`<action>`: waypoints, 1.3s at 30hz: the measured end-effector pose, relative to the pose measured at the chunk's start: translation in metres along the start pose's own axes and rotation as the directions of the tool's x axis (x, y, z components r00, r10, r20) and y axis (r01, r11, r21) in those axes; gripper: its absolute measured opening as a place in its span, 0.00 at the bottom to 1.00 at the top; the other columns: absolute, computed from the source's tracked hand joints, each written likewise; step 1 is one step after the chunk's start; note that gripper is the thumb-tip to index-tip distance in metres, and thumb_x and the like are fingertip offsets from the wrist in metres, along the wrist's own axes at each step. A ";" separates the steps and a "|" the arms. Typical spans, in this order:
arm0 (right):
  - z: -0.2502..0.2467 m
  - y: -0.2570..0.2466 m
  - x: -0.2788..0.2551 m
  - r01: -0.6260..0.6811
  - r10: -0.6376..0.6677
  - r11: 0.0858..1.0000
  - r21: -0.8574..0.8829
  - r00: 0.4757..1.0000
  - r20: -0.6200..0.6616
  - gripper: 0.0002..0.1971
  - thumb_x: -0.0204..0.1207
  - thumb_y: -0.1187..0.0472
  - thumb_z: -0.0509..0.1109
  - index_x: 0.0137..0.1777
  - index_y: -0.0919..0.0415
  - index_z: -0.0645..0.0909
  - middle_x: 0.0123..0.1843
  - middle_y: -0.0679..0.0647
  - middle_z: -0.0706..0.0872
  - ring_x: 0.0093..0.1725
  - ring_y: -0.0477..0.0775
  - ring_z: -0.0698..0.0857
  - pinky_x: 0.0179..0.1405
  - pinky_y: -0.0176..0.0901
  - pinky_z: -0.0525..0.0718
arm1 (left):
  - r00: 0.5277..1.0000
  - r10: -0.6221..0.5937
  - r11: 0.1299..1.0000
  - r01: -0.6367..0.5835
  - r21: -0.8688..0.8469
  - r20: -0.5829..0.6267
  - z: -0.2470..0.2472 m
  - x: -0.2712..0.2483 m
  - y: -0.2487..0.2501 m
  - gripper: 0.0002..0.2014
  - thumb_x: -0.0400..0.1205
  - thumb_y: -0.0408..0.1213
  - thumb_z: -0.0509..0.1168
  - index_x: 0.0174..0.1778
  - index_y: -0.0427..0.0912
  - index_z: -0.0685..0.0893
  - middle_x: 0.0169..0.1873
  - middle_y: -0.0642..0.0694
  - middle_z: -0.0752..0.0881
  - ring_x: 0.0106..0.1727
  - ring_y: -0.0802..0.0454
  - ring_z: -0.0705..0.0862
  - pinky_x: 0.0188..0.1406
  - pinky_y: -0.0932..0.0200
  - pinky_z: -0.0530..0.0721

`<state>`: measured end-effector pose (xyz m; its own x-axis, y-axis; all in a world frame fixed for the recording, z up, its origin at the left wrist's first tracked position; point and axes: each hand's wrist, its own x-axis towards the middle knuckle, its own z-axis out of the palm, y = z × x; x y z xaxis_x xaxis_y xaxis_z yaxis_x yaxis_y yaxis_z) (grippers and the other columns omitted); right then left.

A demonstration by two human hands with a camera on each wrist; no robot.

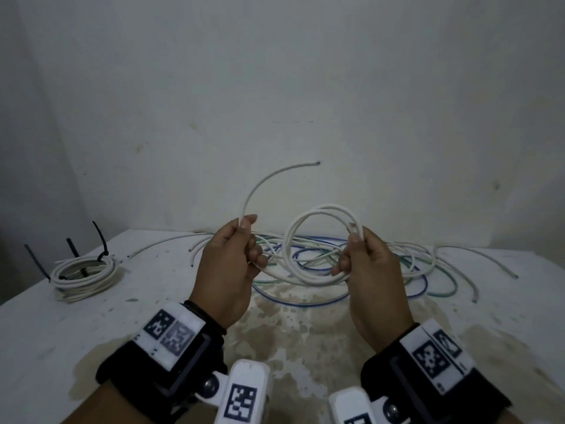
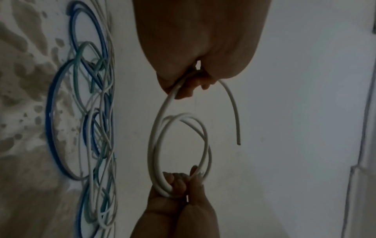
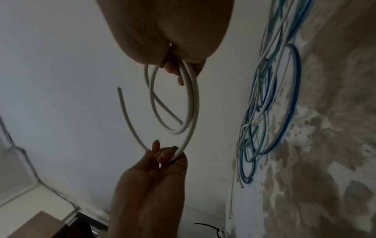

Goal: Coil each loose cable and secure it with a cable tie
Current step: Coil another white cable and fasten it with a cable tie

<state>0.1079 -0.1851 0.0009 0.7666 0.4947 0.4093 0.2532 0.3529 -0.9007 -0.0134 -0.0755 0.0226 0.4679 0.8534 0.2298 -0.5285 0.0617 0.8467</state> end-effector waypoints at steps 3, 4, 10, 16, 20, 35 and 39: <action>0.002 -0.005 -0.008 0.069 -0.058 0.989 -0.134 0.994 0.090 0.14 0.86 0.55 0.55 0.44 0.50 0.81 0.25 0.50 0.71 0.27 0.51 0.73 0.31 0.44 0.76 | 1.000 0.028 0.989 -0.028 0.144 0.004 0.001 0.002 -0.001 0.13 0.89 0.38 0.54 0.51 0.38 0.82 0.22 0.51 0.68 0.24 0.55 0.66 0.24 0.61 0.69; 0.003 -0.007 -0.009 0.079 -0.062 0.986 -0.149 0.992 0.112 0.13 0.86 0.55 0.55 0.48 0.49 0.82 0.26 0.52 0.71 0.27 0.51 0.73 0.28 0.41 0.75 | 0.997 0.070 0.966 -0.072 0.247 0.014 0.000 0.002 -0.002 0.13 0.89 0.37 0.54 0.49 0.39 0.83 0.21 0.51 0.69 0.24 0.54 0.68 0.25 0.60 0.72; 0.002 -0.006 -0.007 0.135 -0.089 0.969 -0.205 0.972 0.217 0.13 0.86 0.54 0.56 0.52 0.49 0.83 0.25 0.50 0.74 0.25 0.50 0.73 0.28 0.43 0.74 | 0.976 0.185 0.841 -0.218 0.496 0.116 0.000 0.000 -0.001 0.14 0.87 0.34 0.55 0.39 0.38 0.82 0.41 0.36 0.87 0.48 0.38 0.86 0.55 0.45 0.86; -0.001 -0.008 0.000 0.150 -0.078 0.957 -0.248 0.957 0.278 0.12 0.85 0.54 0.57 0.50 0.46 0.83 0.26 0.52 0.75 0.29 0.55 0.74 0.33 0.48 0.73 | 0.924 0.206 0.674 -0.373 0.638 0.323 0.000 -0.003 0.001 0.13 0.87 0.33 0.56 0.47 0.43 0.86 0.39 0.49 0.90 0.43 0.56 0.87 0.45 0.64 0.85; -0.005 -0.010 0.003 0.150 -0.069 0.959 -0.239 0.945 0.319 0.12 0.85 0.54 0.58 0.47 0.46 0.83 0.26 0.55 0.72 0.28 0.56 0.72 0.31 0.50 0.71 | 0.931 0.175 0.740 -0.339 0.581 0.320 0.002 -0.005 -0.002 0.17 0.86 0.29 0.56 0.47 0.50 0.88 0.39 0.49 0.91 0.43 0.54 0.88 0.48 0.61 0.87; -0.013 -0.014 0.003 0.292 0.021 0.834 -0.467 0.830 0.558 0.14 0.86 0.56 0.57 0.38 0.49 0.77 0.24 0.43 0.74 0.24 0.41 0.71 0.27 0.31 0.65 | 0.921 -0.144 0.828 -0.089 0.553 0.363 0.015 -0.016 -0.002 0.14 0.88 0.35 0.55 0.47 0.32 0.84 0.24 0.45 0.71 0.22 0.51 0.64 0.22 0.59 0.65; -0.011 -0.015 -0.002 0.357 -0.087 0.787 -0.504 0.872 0.482 0.17 0.84 0.57 0.60 0.31 0.50 0.71 0.28 0.47 0.77 0.29 0.42 0.76 0.28 0.31 0.70 | 0.948 -0.069 0.802 -0.133 0.583 0.311 0.021 -0.017 -0.005 0.12 0.85 0.41 0.62 0.45 0.42 0.88 0.17 0.59 0.75 0.20 0.63 0.72 0.21 0.71 0.68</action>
<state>0.1094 -0.2001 0.0123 0.3619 0.7836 0.5050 0.7700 0.0540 -0.6357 -0.0038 -0.1018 0.0247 0.7000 0.6439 0.3089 -0.0729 -0.3658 0.9278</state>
